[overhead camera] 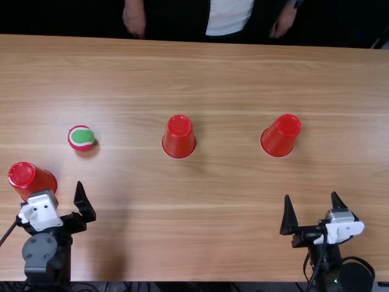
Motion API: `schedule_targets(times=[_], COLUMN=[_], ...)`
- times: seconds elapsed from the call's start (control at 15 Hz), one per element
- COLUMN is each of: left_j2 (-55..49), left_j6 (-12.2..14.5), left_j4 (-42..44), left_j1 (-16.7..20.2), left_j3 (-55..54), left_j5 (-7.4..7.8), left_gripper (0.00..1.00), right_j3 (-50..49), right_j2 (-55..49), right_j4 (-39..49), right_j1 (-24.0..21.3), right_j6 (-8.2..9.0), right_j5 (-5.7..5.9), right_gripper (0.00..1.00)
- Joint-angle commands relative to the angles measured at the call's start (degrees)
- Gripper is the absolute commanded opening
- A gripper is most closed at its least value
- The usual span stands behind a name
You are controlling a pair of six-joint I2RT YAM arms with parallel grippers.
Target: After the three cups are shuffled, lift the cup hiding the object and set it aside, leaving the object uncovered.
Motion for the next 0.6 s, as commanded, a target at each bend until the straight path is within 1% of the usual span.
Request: schedule_targets(times=[0.0,0.13,0.2,0.27,0.33,0.4,0.47,0.53], left_j2=[-1.5,-7.0,-10.0,-13.6,-17.2,-20.0,-21.1,-21.4], left_j6=[0.0,-0.1,-0.2,-0.4,-0.1,-0.4,-0.2,-0.1], left_j4=[3.1,7.8,9.1,10.0,10.4,8.7,5.3,0.6], left_j1=[-0.3,0.9,2.7,3.9,4.0,4.1,4.0,3.5], left_j3=[-3.7,-7.7,-9.4,-11.5,-13.3,-13.5,-13.5,-13.5], left_j5=[0.04,0.04,0.04,0.14,0.14,0.04,0.14,0.46], left_gripper=[1.0,1.0,1.0,1.0,1.0,1.0,1.0,1.0], right_j3=[-3.4,-8.7,-11.0,-12.8,-13.7,-15.2,-16.7,-16.9], right_j2=[-1.8,-7.0,-10.0,-10.1,-10.1,-10.1,-10.1,-10.1], right_j4=[3.6,10.9,13.3,15.6,17.3,18.6,19.7,18.8], right_j1=[0.2,0.1,0.2,0.1,0.1,0.1,0.1,0.1], right_j6=[-0.38,-0.38,-0.38,-0.38,-0.38,-0.38,-0.38,-0.17], right_j5=[-0.29,-0.29,-0.29,-0.29,-0.39,-0.39,-0.39,-0.5], right_gripper=[1.0,1.0,1.0,1.0,1.0,1.0,1.0,1.0])
